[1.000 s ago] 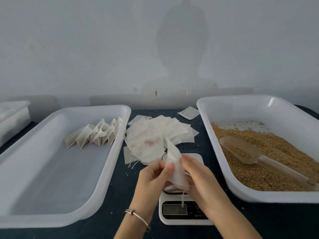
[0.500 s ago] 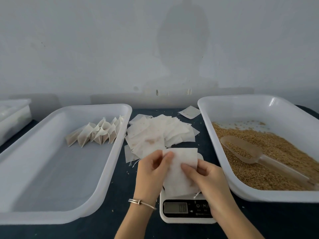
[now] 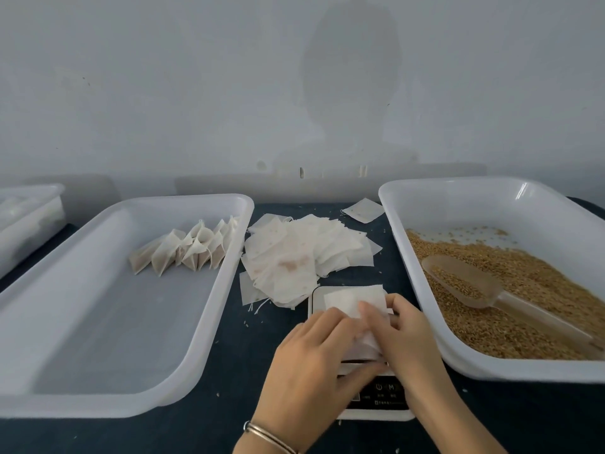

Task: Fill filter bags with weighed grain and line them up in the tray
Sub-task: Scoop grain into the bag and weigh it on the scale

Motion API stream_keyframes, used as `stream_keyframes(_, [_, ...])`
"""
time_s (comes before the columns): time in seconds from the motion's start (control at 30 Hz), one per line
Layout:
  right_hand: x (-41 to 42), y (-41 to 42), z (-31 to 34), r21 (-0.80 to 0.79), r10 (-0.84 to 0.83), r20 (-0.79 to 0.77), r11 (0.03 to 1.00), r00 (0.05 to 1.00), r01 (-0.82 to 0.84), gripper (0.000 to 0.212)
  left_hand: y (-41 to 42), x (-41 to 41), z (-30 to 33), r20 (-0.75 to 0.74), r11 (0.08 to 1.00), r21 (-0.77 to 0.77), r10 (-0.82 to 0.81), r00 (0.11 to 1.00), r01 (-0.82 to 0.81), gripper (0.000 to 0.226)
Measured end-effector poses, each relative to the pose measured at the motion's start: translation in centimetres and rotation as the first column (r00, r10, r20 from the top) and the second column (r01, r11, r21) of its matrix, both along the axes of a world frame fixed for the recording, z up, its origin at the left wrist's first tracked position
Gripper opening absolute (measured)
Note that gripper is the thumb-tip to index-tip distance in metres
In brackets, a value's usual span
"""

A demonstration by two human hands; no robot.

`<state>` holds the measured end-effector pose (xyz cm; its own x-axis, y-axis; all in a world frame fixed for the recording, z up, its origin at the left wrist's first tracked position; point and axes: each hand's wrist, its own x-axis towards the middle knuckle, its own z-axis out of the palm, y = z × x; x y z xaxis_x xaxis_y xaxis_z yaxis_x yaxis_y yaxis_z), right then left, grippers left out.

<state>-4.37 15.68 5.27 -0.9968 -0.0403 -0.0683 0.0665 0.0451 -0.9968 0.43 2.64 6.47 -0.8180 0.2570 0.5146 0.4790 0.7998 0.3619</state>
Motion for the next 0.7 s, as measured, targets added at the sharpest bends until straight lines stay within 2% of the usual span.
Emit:
stream_keyframes(0.1, [0.0, 0.1, 0.0, -0.020, 0.032, 0.021, 0.999, 0.999, -0.031, 0.010, 0.0, -0.3, -0.3, -0.056, 1.000, -0.006, -0.004, 0.998, 0.004, 0.025])
stream_keyframes(0.17, [0.2, 0.0, 0.1, -0.108, 0.079, 0.056, 0.991, 0.995, -0.072, 0.014, 0.0, -0.5, -0.4, -0.020, 0.997, 0.063, 0.038, 0.999, -0.037, 0.022])
stream_keyframes(0.23, [0.3, -0.1, 0.2, -0.188, 0.107, 0.072, 0.978, 0.992, -0.092, 0.020, 0.2, -0.5, 0.0, 0.124, 0.969, 0.220, 0.085, 0.989, -0.111, 0.017])
stream_keyframes(0.3, [0.4, 0.1, 0.2, -0.206, 0.132, 0.050, 0.971, 0.990, -0.119, 0.027, 0.3, -0.6, 0.3, 0.312, 0.885, 0.413, 0.082, 0.947, -0.213, 0.019])
stream_keyframes(0.4, [0.6, 0.2, 0.0, -0.055, 0.181, -0.010, 0.982, 0.983, -0.182, 0.039, 0.0, -0.7, 0.6, 0.493, 0.771, 0.554, -0.001, 0.870, -0.313, 0.021])
stream_keyframes(0.47, [0.8, 0.1, -0.1, 0.026, 0.175, -0.045, 0.984, 0.984, -0.174, 0.030, -0.3, -0.7, 0.8, 0.529, 0.766, 0.561, -0.039, 0.848, -0.315, 0.021])
stream_keyframes(0.53, [0.9, 0.1, -0.2, 0.062, 0.179, -0.084, 0.983, 0.980, -0.174, 0.021, -0.2, -0.6, 0.6, 0.531, 0.772, 0.553, -0.038, 0.847, -0.312, 0.021])
stream_keyframes(0.7, [1.0, -0.2, 0.2, 0.175, 0.219, -0.120, 0.965, 0.968, -0.196, 0.032, 0.2, -0.5, 0.1, 0.457, 0.750, 0.575, 0.037, 0.888, -0.327, 0.014])
